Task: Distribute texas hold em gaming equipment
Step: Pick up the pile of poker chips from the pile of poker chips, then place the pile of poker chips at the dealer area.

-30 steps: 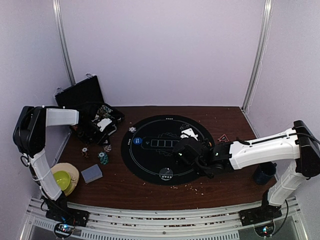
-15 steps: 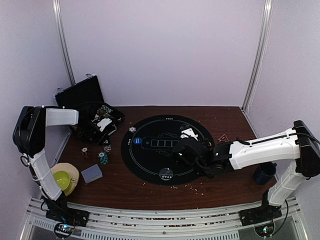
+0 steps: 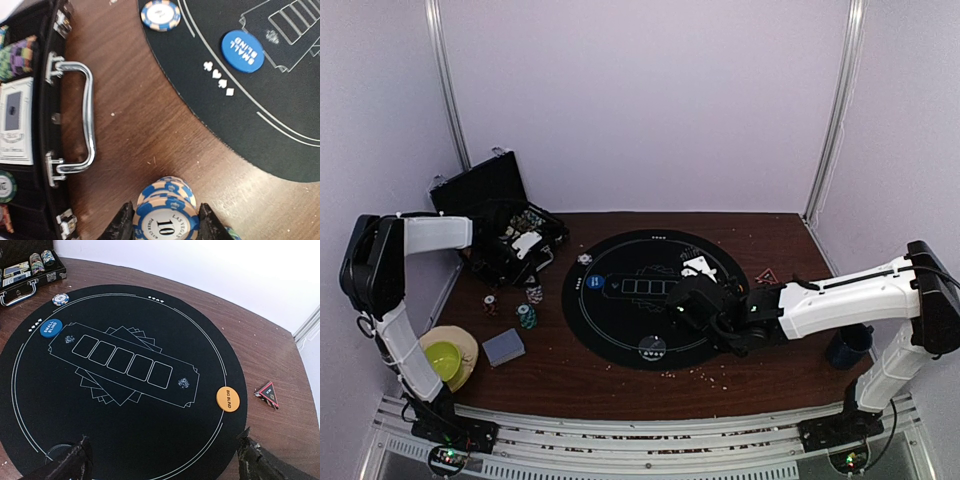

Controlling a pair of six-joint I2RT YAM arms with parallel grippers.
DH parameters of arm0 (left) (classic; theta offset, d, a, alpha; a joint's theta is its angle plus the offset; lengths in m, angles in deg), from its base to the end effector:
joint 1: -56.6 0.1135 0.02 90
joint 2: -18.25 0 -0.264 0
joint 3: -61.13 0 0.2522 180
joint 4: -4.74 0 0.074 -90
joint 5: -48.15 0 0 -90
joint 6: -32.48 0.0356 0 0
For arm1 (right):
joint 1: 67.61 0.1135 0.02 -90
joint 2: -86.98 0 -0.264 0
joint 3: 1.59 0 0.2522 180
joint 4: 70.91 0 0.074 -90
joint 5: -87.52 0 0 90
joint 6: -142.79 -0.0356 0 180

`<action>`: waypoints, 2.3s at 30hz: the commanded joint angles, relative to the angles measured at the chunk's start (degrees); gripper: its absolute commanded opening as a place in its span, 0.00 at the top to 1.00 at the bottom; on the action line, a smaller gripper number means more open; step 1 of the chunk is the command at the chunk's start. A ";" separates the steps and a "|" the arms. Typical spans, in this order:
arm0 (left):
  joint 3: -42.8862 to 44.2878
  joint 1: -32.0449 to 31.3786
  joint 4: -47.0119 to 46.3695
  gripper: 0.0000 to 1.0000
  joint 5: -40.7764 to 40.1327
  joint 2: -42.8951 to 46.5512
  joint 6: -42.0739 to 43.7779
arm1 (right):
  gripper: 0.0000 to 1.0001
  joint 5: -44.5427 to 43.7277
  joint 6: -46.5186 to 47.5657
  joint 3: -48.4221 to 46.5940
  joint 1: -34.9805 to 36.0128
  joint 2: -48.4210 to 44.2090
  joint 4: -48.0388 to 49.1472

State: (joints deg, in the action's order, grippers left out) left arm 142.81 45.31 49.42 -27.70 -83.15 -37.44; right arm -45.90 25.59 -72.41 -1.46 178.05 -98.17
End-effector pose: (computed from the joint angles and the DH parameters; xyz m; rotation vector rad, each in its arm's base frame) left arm 0.3479 -0.0783 0.1893 0.7927 2.5451 -0.2833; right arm 0.1554 0.2910 0.2165 -0.3957 2.0991 0.0204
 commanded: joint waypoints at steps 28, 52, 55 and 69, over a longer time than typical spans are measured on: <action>20.70 -35.46 6.35 0.72 0.47 -8.78 1.36 | 0.00 -5.16 -7.04 13.40 -11.12 -23.81 5.59; 12.75 -38.02 1.89 0.74 -3.13 -11.30 3.04 | 0.00 -2.46 -6.30 12.43 -11.38 -21.11 5.76; 11.57 -38.02 1.55 0.74 -2.82 -10.67 3.08 | 0.00 -2.25 -6.23 12.52 -11.35 -21.24 5.85; 9.99 -38.02 -1.91 0.73 -5.95 -11.73 3.44 | 0.00 -1.34 -6.00 12.57 -11.34 -20.78 6.27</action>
State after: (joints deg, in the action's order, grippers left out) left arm 152.43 7.15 50.51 -32.64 -95.52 -34.88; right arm -47.37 19.39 -59.60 -12.70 156.78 -92.57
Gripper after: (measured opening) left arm 0.384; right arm 1.000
